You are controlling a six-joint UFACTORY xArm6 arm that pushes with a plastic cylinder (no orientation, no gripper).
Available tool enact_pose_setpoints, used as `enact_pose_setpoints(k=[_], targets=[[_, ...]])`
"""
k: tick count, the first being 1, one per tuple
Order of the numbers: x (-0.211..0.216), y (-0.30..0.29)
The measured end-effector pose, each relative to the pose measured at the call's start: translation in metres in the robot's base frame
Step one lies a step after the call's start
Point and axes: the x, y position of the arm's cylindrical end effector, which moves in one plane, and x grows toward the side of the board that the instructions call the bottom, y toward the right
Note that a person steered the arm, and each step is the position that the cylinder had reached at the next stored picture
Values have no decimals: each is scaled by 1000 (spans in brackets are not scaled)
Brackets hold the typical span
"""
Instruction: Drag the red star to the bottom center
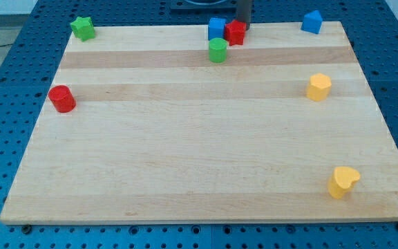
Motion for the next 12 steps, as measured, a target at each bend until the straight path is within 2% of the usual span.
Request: enact_pose_setpoints(k=[2,5,7,9,12], targets=[[62,-13],[60,-20],[58,-61],[108,-76],[216,-77]])
